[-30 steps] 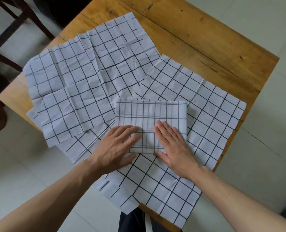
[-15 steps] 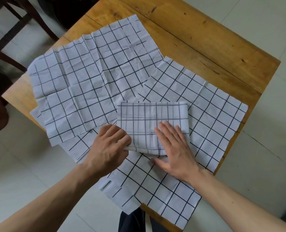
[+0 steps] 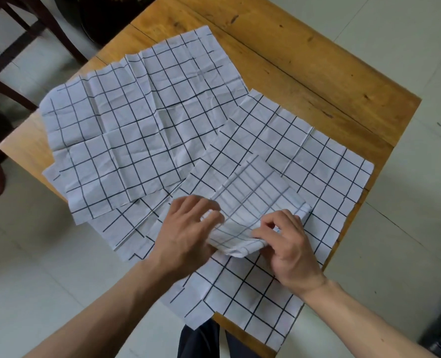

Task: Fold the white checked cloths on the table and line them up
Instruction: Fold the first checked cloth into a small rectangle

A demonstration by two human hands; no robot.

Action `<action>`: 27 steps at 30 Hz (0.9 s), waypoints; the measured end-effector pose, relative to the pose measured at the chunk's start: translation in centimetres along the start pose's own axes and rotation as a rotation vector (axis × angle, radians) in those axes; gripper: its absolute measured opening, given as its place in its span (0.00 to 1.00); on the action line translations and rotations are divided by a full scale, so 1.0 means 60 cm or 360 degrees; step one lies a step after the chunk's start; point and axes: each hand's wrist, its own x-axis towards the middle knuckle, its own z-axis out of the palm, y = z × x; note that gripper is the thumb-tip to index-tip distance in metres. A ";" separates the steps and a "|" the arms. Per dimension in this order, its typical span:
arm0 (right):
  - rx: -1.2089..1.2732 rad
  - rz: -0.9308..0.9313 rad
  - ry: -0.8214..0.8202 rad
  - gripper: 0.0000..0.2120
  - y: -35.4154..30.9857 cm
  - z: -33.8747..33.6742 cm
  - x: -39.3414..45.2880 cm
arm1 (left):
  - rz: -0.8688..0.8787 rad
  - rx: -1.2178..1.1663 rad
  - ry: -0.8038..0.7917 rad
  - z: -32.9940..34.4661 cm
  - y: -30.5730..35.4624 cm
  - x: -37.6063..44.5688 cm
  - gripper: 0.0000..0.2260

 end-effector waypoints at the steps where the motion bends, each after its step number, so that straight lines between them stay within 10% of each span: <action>1: 0.0013 -0.0008 0.0046 0.11 0.005 -0.003 -0.004 | -0.0053 0.0024 -0.0066 0.003 -0.013 0.004 0.19; 12: -0.0174 -0.0072 0.0096 0.09 0.052 -0.005 -0.028 | 0.0141 0.0094 0.0290 0.002 -0.005 -0.049 0.11; 27: -0.0149 0.0293 -0.0226 0.21 0.052 0.012 -0.065 | 0.0165 -0.0226 0.0048 0.040 -0.007 -0.103 0.11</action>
